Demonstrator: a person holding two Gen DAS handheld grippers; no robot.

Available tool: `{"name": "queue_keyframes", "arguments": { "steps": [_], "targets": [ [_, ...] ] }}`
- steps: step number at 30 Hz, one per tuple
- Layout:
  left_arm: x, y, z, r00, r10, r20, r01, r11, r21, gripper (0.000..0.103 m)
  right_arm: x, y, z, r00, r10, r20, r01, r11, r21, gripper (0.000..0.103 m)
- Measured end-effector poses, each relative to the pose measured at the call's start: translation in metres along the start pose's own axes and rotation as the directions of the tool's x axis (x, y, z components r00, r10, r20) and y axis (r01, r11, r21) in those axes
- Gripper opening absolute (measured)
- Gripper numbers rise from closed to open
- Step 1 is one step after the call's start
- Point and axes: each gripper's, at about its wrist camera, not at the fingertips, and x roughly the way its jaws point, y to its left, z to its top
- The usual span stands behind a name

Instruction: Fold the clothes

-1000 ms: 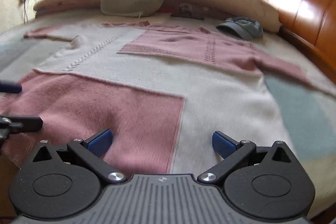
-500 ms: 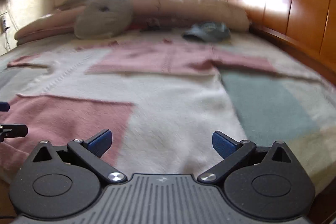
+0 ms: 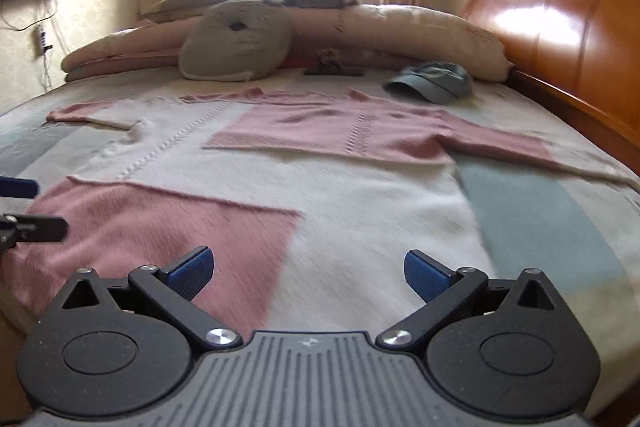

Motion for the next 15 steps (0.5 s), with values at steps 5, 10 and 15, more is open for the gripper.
{"name": "queue_keyframes", "arguments": {
  "steps": [5,10,15],
  "targets": [
    [-0.010,-0.001,-0.027,1.000,-0.013,-0.023,0.013,1.000,0.005,0.102,0.008,0.002,-0.021,0.999,0.012,-0.048,-0.012,1.000,-0.008,0.103],
    [-0.027,0.019,-0.014,0.999,-0.012,-0.029,0.010,0.999,-0.041,0.102,-0.008,-0.012,-0.027,0.998,0.039,-0.057,-0.038,0.999,0.006,0.103],
    [-0.011,0.051,0.024,0.995,-0.093,0.027,0.097,0.975,-0.199,0.102,0.002,-0.022,-0.002,0.998,0.051,-0.043,-0.047,0.995,0.092,0.103]
  ]
}}
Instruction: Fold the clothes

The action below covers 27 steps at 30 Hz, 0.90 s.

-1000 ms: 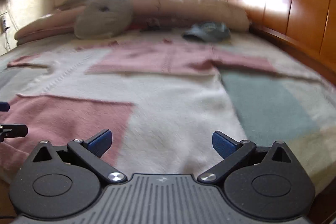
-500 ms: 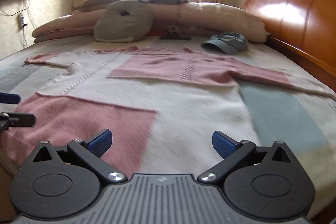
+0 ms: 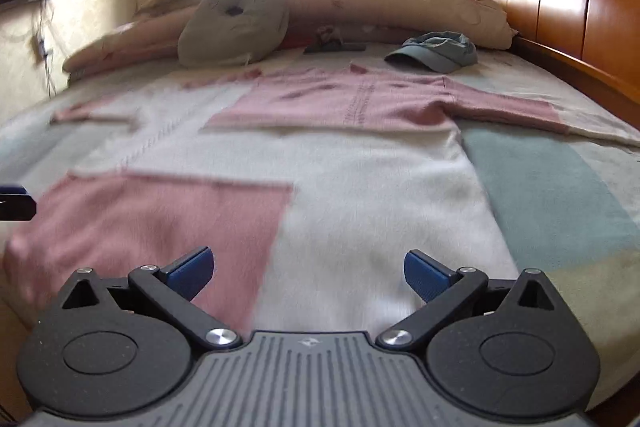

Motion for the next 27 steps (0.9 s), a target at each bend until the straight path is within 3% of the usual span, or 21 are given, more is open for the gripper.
{"name": "queue_keyframes", "arguments": {
  "steps": [4,8,10,14,16,19,23,27],
  "targets": [
    [0.028,0.006,0.016,0.989,-0.127,-0.073,0.120,0.988,-0.095,0.102,0.015,-0.001,0.026,0.997,0.075,0.000,-0.075,0.996,0.040,0.103],
    [0.052,-0.003,0.020,0.959,-0.212,-0.189,0.198,0.976,-0.091,0.102,0.032,0.007,0.043,0.977,0.206,-0.061,-0.205,0.978,0.032,0.103],
    [0.060,-0.006,0.018,0.949,-0.195,-0.246,0.183,0.981,-0.068,0.102,0.039,0.015,0.050,0.967,0.235,-0.098,-0.237,0.972,-0.008,0.103],
    [0.057,0.003,0.028,0.937,-0.183,-0.297,0.166,0.983,-0.082,0.102,0.060,0.032,0.059,0.956,0.199,-0.214,-0.227,0.967,-0.116,0.103],
    [0.049,0.013,0.038,0.948,-0.157,-0.278,0.137,0.986,-0.090,0.102,0.064,0.043,0.060,0.952,0.168,-0.256,-0.221,0.955,-0.197,0.103],
    [0.047,0.034,0.052,0.948,-0.210,-0.239,0.170,0.969,-0.177,0.102,0.064,0.059,0.069,0.933,0.232,-0.275,-0.302,0.921,-0.247,0.103],
    [0.065,0.059,0.061,0.920,-0.336,-0.203,0.252,0.901,-0.354,0.102,0.077,0.101,0.074,0.902,0.348,-0.255,-0.424,0.823,-0.378,0.103],
    [0.085,0.068,0.054,0.914,-0.309,-0.263,0.201,0.907,-0.369,0.102,0.092,0.134,0.073,0.838,0.456,-0.298,-0.543,0.746,-0.386,0.103]
  ]
}}
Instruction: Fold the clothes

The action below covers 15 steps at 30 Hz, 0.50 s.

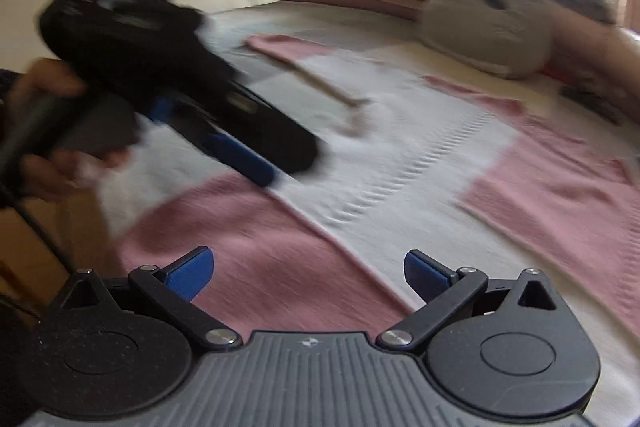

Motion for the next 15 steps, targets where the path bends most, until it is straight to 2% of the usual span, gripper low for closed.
{"name": "queue_keyframes", "arguments": {
  "steps": [2,6,8,11,15],
  "targets": [
    [-0.003,0.006,-0.003,1.000,-0.028,0.012,0.028,0.999,-0.018,0.102,0.011,0.007,-0.003,0.999,-0.004,-0.034,0.004,1.000,-0.015,0.103],
    [-0.009,0.011,-0.004,0.999,-0.038,-0.005,0.038,0.999,-0.034,0.102,0.000,0.015,-0.026,0.993,-0.086,-0.085,0.082,0.995,-0.051,0.103],
    [-0.011,0.008,-0.002,0.999,-0.025,-0.019,0.025,0.999,-0.020,0.102,-0.016,0.006,-0.036,0.987,-0.105,-0.119,0.113,0.992,0.057,0.103],
    [-0.016,0.001,0.002,0.999,-0.001,-0.037,0.002,1.000,0.019,0.102,-0.039,-0.001,-0.039,0.978,-0.125,-0.168,0.151,0.977,0.151,0.103],
    [-0.023,-0.013,0.011,1.000,0.016,-0.019,-0.014,0.996,0.086,0.102,-0.061,-0.023,-0.019,0.972,-0.211,-0.103,0.231,0.935,0.268,0.103]
  ]
}}
